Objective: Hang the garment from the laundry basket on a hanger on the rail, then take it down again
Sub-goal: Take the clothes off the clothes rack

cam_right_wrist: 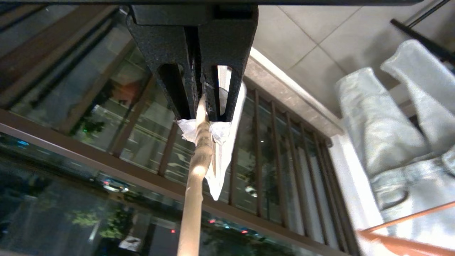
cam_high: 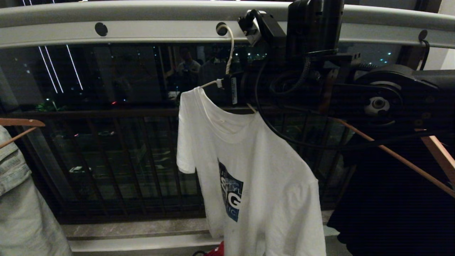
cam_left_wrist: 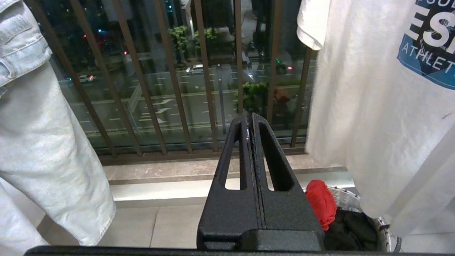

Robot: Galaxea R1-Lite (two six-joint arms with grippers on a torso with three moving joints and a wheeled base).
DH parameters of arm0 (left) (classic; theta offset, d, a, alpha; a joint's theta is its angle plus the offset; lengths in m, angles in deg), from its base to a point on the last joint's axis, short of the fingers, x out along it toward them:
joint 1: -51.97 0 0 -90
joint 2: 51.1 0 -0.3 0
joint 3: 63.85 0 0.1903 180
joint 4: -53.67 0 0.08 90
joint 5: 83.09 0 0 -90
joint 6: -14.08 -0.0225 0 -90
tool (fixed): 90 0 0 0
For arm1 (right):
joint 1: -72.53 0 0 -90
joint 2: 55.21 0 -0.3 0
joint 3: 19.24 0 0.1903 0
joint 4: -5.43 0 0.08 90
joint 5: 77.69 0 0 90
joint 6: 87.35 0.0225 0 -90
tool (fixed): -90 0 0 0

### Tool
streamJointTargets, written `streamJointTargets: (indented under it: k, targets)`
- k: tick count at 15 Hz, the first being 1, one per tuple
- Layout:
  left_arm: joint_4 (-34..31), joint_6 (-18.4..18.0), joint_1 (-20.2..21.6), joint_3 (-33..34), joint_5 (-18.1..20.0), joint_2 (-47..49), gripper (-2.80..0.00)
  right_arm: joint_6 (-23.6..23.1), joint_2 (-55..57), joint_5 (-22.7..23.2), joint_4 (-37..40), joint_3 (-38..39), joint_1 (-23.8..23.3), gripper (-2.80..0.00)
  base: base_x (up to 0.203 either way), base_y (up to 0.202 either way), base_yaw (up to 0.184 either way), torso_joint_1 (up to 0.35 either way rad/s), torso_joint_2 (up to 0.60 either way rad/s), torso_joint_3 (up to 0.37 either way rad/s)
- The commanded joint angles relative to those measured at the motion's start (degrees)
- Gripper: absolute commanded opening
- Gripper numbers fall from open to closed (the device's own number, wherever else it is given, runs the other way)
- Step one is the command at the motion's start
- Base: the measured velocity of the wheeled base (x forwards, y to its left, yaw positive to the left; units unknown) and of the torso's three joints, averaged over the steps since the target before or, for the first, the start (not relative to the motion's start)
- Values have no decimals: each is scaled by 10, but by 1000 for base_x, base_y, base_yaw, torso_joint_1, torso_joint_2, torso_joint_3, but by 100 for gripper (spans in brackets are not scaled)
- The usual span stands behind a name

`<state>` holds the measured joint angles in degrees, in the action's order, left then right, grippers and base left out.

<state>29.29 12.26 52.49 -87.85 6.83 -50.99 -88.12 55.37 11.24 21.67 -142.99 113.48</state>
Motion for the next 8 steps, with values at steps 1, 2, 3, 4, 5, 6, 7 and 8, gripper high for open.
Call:
streamJointTargets:
  k: [1,2,3,4,5,6,7,8]
  targets:
    - [0,0,0,0,0,0,-280,0,-9,-3,-1,6,1,-280,0,0,0,0,0,0]
    - [0,0,0,0,0,0,-280,0,-11,-3,-1,12,2,-280,0,0,0,0,0,0]
    - [0,0,0,0,0,0,-280,0,-15,-4,-1,21,3,-280,0,0,0,0,0,0]
    - [0,0,0,0,0,0,-280,0,-17,-4,-2,27,4,-280,0,0,0,0,0,0]
    - [0,0,0,0,0,0,-280,0,-21,-5,-2,27,5,-280,0,0,0,0,0,0]
    - [0,0,0,-1,0,0,-280,0,-25,-5,-2,27,6,-280,0,0,0,0,0,0]
    - [0,0,0,0,0,0,-280,0,-28,-6,-1,28,9,-280,0,0,0,0,0,0]
    - [0,0,0,0,0,0,-280,-1,-32,-6,-1,28,12,-280,0,0,0,0,0,0]
